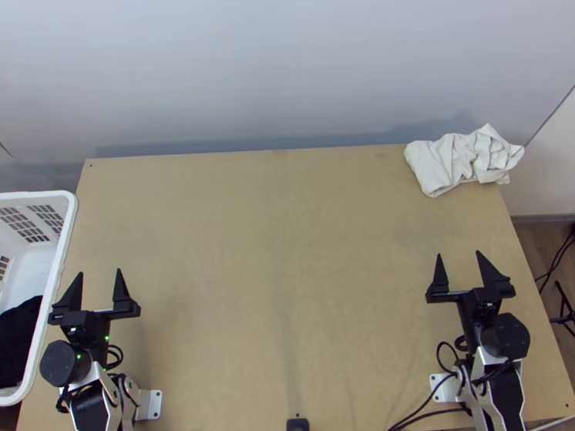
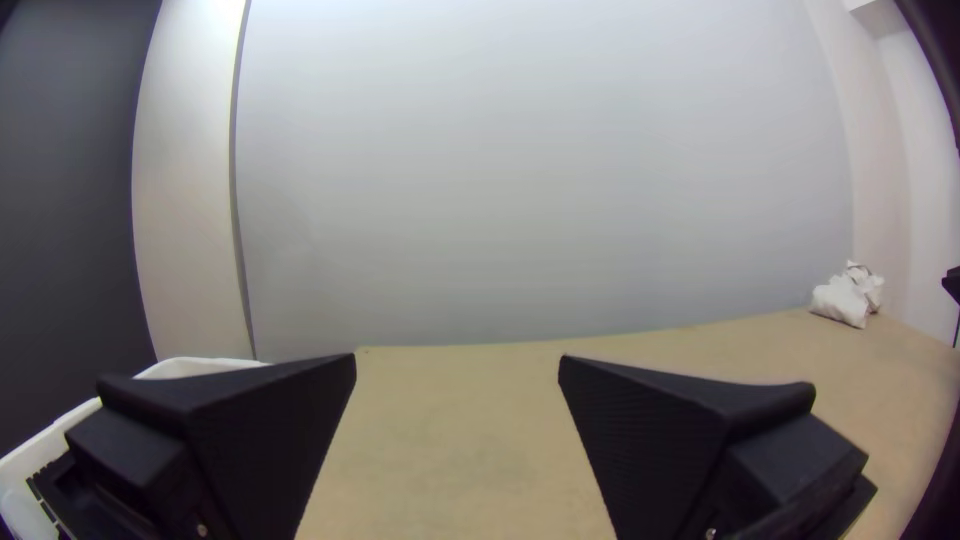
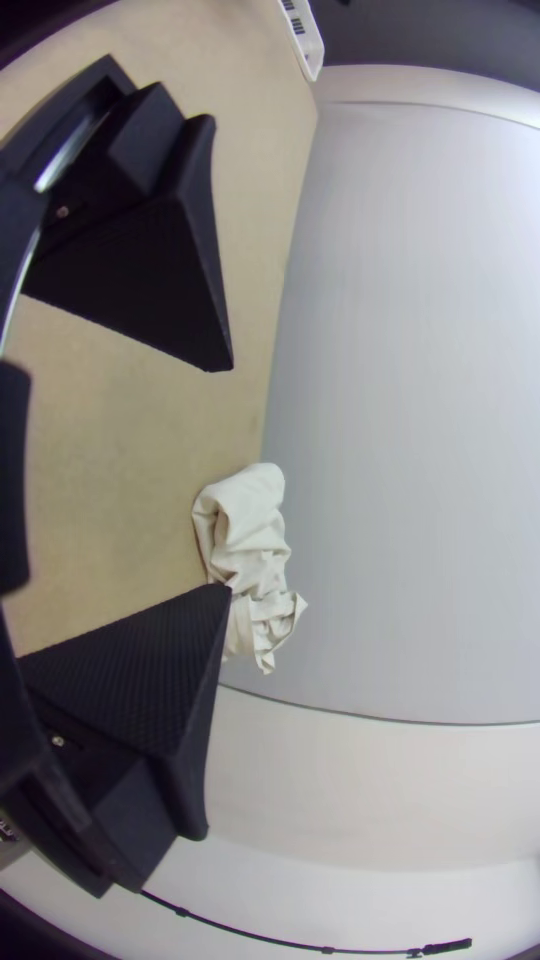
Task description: Fold the t-shirt
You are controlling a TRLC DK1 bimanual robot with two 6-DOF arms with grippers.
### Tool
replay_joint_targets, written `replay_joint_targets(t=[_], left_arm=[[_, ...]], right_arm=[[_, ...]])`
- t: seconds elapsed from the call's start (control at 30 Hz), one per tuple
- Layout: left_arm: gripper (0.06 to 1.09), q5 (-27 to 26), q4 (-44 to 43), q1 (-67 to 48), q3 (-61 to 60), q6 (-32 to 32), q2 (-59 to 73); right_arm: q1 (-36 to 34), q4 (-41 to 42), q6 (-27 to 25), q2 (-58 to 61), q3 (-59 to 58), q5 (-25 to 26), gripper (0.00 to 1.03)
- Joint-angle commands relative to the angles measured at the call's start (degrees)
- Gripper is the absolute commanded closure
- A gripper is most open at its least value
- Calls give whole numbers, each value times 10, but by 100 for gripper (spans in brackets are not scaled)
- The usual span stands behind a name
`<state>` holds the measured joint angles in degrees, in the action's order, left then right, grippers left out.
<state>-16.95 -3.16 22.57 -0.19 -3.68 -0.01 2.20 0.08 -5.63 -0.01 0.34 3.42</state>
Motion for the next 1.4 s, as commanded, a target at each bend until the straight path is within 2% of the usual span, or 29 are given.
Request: replay_joint_targets(t=[0.0,1.2,1.23,1.3,1.37], left_arm=[[10,0,0,0,0,0,0],[10,0,0,0,0,0,0],[10,0,-1,0,0,0,0],[10,0,-2,0,0,0,-1],[10,0,0,-1,0,3,-1]], right_arm=[[0,0,0,0,0,0,4],[0,0,0,0,0,0,4],[0,0,3,0,0,0,4],[10,0,60,-1,0,0,4],[12,0,69,-1,0,0,4]])
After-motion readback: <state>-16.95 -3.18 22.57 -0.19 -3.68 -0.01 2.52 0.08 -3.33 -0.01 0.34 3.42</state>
